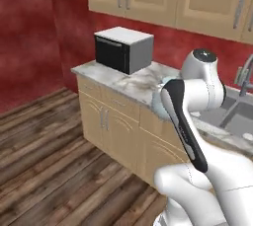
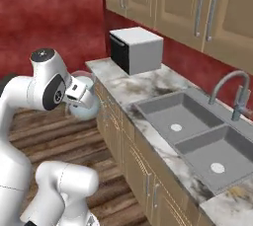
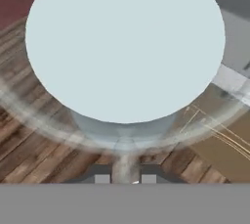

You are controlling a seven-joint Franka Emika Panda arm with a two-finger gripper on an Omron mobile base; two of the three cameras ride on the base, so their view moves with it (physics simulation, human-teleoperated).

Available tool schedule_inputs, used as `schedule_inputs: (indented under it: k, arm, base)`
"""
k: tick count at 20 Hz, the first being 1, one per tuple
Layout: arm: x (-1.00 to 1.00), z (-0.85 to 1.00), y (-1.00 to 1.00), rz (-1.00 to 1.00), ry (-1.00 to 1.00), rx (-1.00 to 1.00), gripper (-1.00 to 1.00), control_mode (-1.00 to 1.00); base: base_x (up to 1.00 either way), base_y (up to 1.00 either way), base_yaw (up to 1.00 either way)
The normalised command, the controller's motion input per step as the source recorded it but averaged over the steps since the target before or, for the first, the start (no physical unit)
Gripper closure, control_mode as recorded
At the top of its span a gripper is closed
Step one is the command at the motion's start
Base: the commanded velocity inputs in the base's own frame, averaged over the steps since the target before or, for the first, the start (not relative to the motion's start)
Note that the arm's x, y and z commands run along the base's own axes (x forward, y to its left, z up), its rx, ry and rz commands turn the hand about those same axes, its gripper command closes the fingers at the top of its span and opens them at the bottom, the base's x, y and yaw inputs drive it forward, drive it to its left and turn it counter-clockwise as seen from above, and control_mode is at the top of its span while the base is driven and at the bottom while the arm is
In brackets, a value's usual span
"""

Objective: Place the pitcher and cup on the dining counter for serving.

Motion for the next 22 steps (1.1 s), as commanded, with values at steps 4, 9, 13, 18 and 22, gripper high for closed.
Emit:
schedule_inputs:
  k: [4, 9, 13, 18, 22]
  arm:
    - [0.00, 0.00, 0.00, 0.00, 0.00, 0.00, 1.00, 1.00]
    - [0.00, 0.00, 0.00, 0.00, 0.00, 0.00, 1.00, 1.00]
    - [0.00, 0.00, 0.00, 0.00, 0.00, 0.00, 1.00, 1.00]
    - [0.00, 0.00, 0.00, 0.00, 0.00, 0.00, 1.00, 1.00]
    - [0.00, 0.00, 0.00, 0.00, 0.00, 0.00, 1.00, 1.00]
  base:
    - [-0.10, 0.00, 1.00]
    - [-0.07, 0.00, 1.00]
    - [0.00, 0.00, 1.00]
    - [0.20, -0.07, 0.98]
    - [0.57, -0.34, 0.83]
